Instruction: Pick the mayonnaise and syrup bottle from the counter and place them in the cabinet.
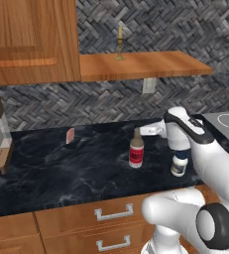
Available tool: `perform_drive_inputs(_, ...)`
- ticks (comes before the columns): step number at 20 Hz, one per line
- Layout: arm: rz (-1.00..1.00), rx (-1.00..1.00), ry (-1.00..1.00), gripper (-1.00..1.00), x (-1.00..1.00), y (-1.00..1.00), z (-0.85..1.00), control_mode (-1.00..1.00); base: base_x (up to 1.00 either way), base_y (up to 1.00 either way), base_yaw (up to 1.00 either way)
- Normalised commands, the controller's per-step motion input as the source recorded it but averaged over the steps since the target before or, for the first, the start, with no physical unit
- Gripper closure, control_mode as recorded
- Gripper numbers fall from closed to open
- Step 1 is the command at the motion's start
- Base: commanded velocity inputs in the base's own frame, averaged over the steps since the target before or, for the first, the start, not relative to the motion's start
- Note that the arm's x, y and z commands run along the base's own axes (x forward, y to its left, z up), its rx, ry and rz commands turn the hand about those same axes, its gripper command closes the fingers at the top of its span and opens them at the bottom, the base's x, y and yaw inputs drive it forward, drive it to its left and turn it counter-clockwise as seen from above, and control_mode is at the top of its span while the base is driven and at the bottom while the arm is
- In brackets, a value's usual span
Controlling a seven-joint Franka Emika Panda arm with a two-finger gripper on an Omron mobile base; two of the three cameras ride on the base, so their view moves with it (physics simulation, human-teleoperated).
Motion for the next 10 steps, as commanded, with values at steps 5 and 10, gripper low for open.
perform_drive_inputs(5, 0.00, 0.00, 0.01, -1.00, 0.20, 0.04, -0.08, -1.00, 0.00, 0.00, 0.00)
perform_drive_inputs(10, 0.00, -0.02, 0.00, -1.00, 0.13, 0.09, -0.17, -1.00, 0.00, 0.00, 0.00)
